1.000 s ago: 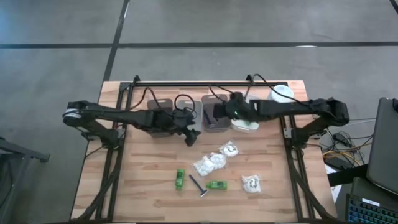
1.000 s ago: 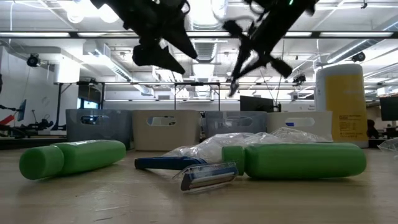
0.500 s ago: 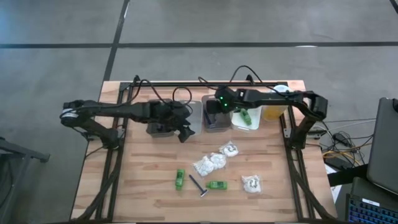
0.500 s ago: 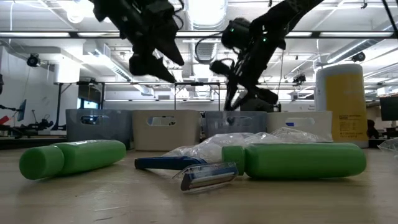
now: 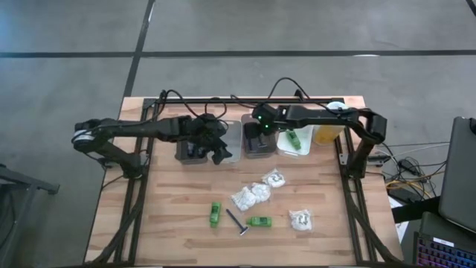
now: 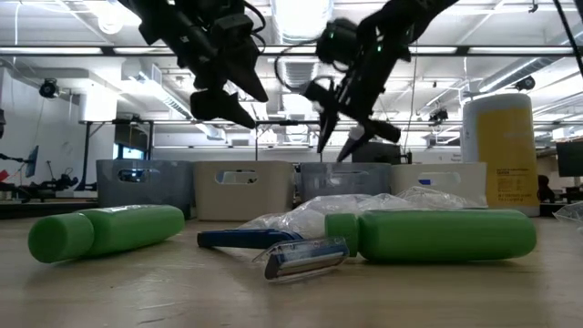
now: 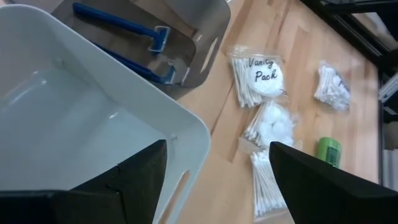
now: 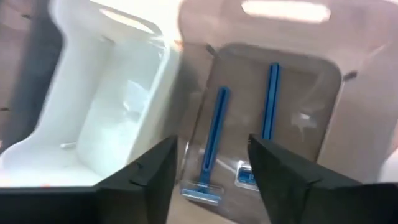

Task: Pick & Place Travel size toiletries
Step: Put the blue razor into the right black bin

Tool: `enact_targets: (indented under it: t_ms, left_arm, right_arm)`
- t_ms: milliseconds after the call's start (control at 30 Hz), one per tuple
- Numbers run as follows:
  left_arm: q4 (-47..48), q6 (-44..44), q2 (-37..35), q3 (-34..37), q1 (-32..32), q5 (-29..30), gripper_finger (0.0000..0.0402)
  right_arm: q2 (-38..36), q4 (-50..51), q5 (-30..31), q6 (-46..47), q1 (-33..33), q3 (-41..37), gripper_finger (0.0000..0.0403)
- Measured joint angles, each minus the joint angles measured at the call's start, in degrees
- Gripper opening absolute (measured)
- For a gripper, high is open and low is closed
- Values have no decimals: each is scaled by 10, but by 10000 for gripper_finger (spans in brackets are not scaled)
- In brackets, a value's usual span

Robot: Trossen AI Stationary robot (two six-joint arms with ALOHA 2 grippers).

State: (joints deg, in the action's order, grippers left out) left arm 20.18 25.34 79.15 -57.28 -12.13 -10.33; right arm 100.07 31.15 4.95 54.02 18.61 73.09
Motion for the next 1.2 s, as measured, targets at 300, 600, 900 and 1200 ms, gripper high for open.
enact_targets:
  t_ms: [300, 600, 900, 1200]
  left_arm:
    - [26, 44, -22, 0, 23, -20, 287]
    - [93, 109, -36, 3, 145, 69, 287]
    - [79, 217, -47, 3, 227, 104, 287]
    - [10, 188, 19, -3, 318, 115, 286]
  right_arm:
    - [-75, 73, 80, -31, -86, 4, 264]
    - [-119, 106, 115, -1, -217, -14, 299]
    - [-138, 106, 110, -8, -286, -15, 319]
    - [-138, 135, 102, 34, -359, -18, 342]
